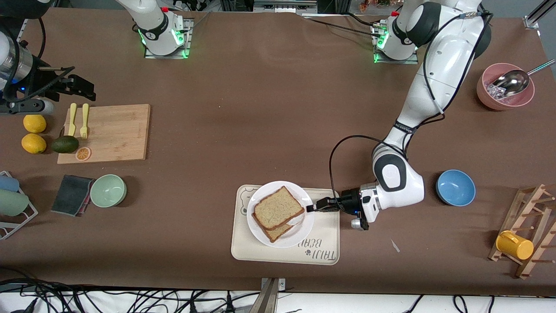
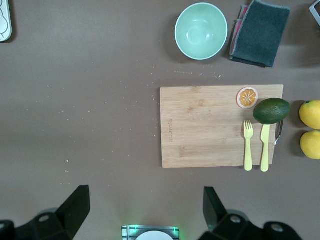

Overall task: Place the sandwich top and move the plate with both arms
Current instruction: 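Slide the plate with the left gripper onto the cream tray, then open the left gripper and release the plate rim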

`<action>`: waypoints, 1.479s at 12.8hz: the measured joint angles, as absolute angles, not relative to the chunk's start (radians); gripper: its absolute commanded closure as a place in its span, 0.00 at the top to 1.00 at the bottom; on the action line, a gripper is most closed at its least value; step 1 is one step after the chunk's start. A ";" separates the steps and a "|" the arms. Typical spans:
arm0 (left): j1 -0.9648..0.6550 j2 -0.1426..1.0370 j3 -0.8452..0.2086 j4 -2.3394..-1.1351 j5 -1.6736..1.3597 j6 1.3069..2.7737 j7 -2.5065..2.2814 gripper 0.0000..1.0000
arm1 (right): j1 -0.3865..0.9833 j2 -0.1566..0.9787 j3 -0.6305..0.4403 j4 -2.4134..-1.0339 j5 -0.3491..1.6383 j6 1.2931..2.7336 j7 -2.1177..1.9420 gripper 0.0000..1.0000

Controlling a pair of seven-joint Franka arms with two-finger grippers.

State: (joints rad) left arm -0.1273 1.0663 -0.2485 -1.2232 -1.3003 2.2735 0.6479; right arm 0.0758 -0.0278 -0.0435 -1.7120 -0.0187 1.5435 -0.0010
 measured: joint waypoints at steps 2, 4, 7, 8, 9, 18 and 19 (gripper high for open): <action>-0.138 1.089 -0.248 -1.208 -1.300 2.292 0.649 0.00 | 0.076 -0.027 -0.044 -1.712 -0.019 1.544 -0.001 1.00; -0.152 1.108 -0.249 -1.204 -1.300 2.325 0.649 0.00 | 0.076 -0.027 -0.044 -1.712 -0.019 1.544 -0.001 1.00; -0.166 1.125 -0.248 -1.199 -1.300 2.343 0.649 0.00 | 0.076 -0.026 -0.044 -1.712 -0.019 1.544 -0.001 1.00; -0.167 1.126 -0.248 -1.198 -1.300 2.346 0.649 0.00 | 0.076 -0.026 -0.044 -1.712 -0.019 1.544 -0.001 1.00; -0.167 1.126 -0.245 -1.198 -1.300 2.347 0.649 0.00 | 0.076 -0.026 -0.044 -1.712 -0.019 1.544 -0.001 1.00; -0.165 1.125 -0.233 -1.185 -1.286 2.347 0.653 1.00 | 0.075 -0.026 -0.044 -1.712 -0.019 1.544 -0.001 1.00; -0.163 1.121 -0.233 -1.178 -1.245 2.347 0.653 1.00 | 0.075 -0.026 -0.044 -1.712 -0.019 1.544 -0.001 1.00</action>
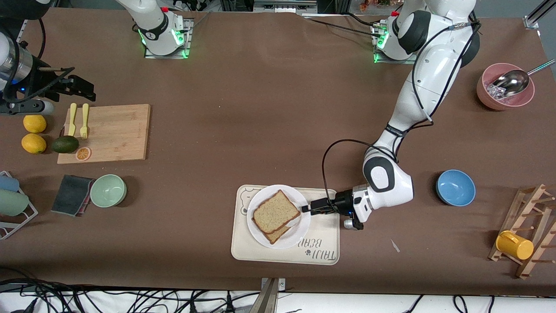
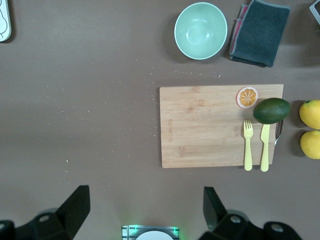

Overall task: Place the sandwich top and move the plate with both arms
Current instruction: 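Open the left gripper and release the plate rim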

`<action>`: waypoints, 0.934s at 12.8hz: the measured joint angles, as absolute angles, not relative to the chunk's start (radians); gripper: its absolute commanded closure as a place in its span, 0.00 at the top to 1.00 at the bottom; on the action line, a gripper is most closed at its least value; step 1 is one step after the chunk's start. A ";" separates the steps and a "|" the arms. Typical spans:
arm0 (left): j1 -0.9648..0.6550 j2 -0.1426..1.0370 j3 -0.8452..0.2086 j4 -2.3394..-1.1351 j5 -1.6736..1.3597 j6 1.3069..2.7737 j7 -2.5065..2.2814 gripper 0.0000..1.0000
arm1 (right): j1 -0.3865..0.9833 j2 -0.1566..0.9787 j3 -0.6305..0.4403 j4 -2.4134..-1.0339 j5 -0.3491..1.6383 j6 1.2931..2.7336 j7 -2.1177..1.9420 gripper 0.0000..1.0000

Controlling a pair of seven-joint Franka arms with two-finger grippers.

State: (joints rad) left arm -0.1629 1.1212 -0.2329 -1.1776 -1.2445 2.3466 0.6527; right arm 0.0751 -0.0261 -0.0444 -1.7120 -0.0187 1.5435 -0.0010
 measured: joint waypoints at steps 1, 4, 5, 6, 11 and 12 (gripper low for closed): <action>-0.160 1.115 -0.233 -1.174 -1.196 2.346 0.651 1.00 | 0.075 -0.026 -0.044 -1.712 -0.019 1.544 -0.001 1.00; -0.149 1.090 -0.231 -1.178 -1.110 2.341 0.650 1.00 | 0.075 -0.026 -0.044 -1.712 -0.019 1.544 -0.001 1.00; -0.149 1.079 -0.231 -1.184 -1.099 2.340 0.650 1.00 | 0.075 -0.026 -0.044 -1.712 -0.019 1.544 -0.001 1.00; -0.149 1.065 -0.228 -1.194 -1.094 2.339 0.650 1.00 | 0.075 -0.026 -0.044 -1.712 -0.019 1.544 -0.001 1.00; -0.146 0.931 -0.220 -1.228 -0.740 2.249 0.440 1.00 | 0.075 -0.026 -0.045 -1.711 -0.019 1.544 -0.001 1.00; -0.142 0.897 -0.218 -1.229 -0.653 2.203 0.391 1.00 | 0.075 -0.025 -0.045 -1.711 -0.019 1.544 -0.001 1.00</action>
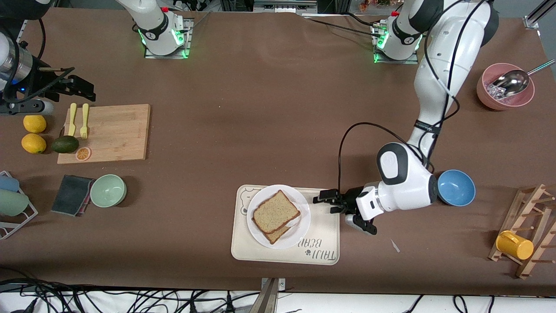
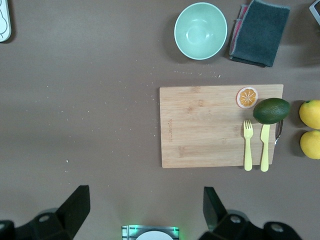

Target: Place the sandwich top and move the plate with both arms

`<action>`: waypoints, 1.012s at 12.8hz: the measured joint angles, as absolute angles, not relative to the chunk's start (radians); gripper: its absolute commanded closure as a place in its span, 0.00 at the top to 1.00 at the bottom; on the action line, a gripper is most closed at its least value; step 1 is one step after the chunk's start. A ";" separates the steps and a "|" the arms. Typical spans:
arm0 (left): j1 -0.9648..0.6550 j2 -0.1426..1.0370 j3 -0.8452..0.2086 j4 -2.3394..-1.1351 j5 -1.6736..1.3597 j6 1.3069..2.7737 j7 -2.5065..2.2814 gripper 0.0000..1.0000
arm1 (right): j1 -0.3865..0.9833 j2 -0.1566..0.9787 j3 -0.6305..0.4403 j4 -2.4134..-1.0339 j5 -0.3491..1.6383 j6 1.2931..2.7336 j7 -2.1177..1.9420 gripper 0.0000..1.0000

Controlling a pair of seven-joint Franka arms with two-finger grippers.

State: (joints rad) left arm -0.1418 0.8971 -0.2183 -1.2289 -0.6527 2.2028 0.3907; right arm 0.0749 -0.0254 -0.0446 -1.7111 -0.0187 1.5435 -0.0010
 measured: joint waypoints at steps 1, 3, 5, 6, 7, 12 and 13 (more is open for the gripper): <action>-0.136 0.861 -0.216 -1.230 -0.567 2.150 0.347 1.00 | 0.075 -0.025 -0.045 -1.711 -0.019 1.544 -0.001 1.00; -0.127 0.792 -0.209 -1.231 -0.395 2.034 0.272 1.00 | 0.075 -0.025 -0.045 -1.711 -0.019 1.544 -0.001 1.00; -0.124 0.719 -0.205 -1.232 -0.235 1.906 0.185 1.00 | 0.075 -0.024 -0.045 -1.710 -0.019 1.543 -0.001 1.00; -0.125 0.676 -0.205 -1.232 -0.152 1.841 0.124 1.00 | 0.075 -0.024 -0.045 -1.710 -0.019 1.543 -0.001 1.00; -0.128 0.634 -0.207 -1.232 -0.083 1.784 0.055 1.00 | 0.075 -0.024 -0.045 -1.710 -0.019 1.543 -0.001 1.00; -0.132 0.477 -0.200 -1.236 -0.003 1.657 -0.108 1.00 | 0.075 -0.023 -0.045 -1.709 -0.018 1.543 -0.001 1.00; -0.128 0.455 -0.196 -1.236 0.005 1.650 -0.108 1.00 | 0.075 -0.023 -0.045 -1.708 -0.018 1.543 -0.001 1.00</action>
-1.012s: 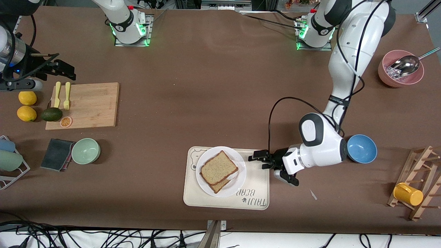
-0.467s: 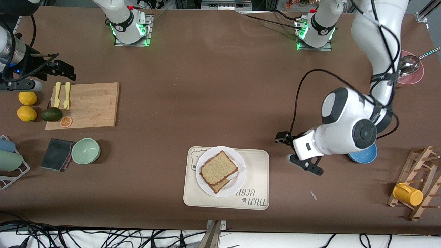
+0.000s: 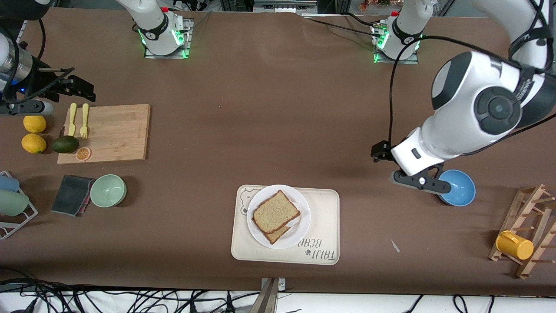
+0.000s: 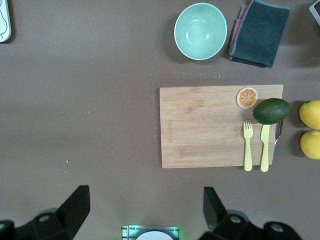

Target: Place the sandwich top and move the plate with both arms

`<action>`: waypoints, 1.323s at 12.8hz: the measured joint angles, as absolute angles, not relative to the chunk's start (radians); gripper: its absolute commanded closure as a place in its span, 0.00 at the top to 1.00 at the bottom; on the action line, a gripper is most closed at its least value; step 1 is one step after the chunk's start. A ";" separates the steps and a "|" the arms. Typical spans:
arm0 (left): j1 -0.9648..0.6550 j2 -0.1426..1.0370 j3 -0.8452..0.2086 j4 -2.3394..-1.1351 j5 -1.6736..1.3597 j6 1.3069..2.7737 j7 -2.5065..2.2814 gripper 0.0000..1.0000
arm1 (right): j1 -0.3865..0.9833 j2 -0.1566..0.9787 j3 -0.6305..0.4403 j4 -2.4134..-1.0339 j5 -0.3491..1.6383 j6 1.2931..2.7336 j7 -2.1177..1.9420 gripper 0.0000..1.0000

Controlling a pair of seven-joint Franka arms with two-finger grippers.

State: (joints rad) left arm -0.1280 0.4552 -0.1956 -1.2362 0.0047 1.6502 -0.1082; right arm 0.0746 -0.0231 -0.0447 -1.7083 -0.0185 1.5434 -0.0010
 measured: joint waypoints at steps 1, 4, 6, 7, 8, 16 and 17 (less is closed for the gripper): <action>-0.125 0.430 -0.189 -1.237 0.013 1.644 -0.109 1.00 | 0.075 -0.023 -0.045 -1.708 -0.018 1.543 -0.001 1.00; -0.114 0.308 -0.127 -1.276 0.023 1.600 -0.110 1.00 | 0.074 -0.023 -0.045 -1.707 -0.018 1.543 -0.001 1.00; -0.075 0.181 -0.106 -1.405 0.023 1.588 -0.110 1.00 | 0.074 -0.022 -0.045 -1.707 -0.018 1.543 -0.001 1.00; -0.063 0.120 -0.096 -1.478 0.023 1.587 -0.110 1.00 | 0.074 -0.022 -0.045 -1.707 -0.018 1.543 -0.001 1.00; -0.058 0.066 -0.084 -1.551 0.016 1.594 -0.110 1.00 | 0.074 -0.022 -0.045 -1.707 -0.018 1.543 -0.001 1.00; -0.061 -0.023 -0.075 -1.715 -0.020 1.633 -0.112 1.00 | 0.074 -0.022 -0.045 -1.707 -0.018 1.543 -0.001 1.00; -0.061 -0.024 -0.073 -1.715 -0.020 1.610 -0.112 1.00 | 0.074 -0.022 -0.045 -1.707 -0.018 1.543 -0.001 1.00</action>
